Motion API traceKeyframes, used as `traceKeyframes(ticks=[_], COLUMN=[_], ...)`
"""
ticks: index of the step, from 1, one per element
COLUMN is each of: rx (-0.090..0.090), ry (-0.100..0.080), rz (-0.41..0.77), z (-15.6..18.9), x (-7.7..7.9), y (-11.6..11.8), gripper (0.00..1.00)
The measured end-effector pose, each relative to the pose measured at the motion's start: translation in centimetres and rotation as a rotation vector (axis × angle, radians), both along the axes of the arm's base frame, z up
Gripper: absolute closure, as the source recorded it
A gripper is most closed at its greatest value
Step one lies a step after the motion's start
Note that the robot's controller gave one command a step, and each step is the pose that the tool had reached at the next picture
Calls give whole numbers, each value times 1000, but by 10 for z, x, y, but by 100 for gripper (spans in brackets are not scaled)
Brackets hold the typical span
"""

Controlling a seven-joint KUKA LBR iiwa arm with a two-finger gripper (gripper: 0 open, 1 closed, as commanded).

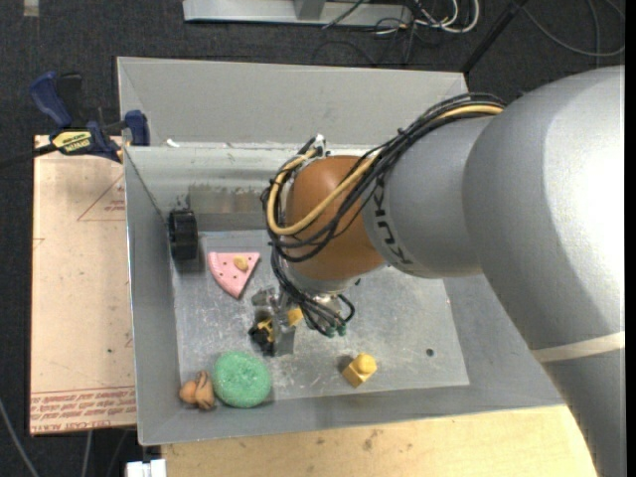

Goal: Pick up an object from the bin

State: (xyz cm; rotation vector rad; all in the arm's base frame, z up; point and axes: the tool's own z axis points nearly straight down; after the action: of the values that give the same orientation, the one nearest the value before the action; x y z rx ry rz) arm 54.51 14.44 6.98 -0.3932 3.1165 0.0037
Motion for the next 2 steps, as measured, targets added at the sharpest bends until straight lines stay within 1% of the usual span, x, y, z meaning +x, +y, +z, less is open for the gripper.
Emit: traceKeyframes(ticks=[2], rx=[0], ry=[0], rz=[0], z=[0], x=[0], y=[0], gripper=[100])
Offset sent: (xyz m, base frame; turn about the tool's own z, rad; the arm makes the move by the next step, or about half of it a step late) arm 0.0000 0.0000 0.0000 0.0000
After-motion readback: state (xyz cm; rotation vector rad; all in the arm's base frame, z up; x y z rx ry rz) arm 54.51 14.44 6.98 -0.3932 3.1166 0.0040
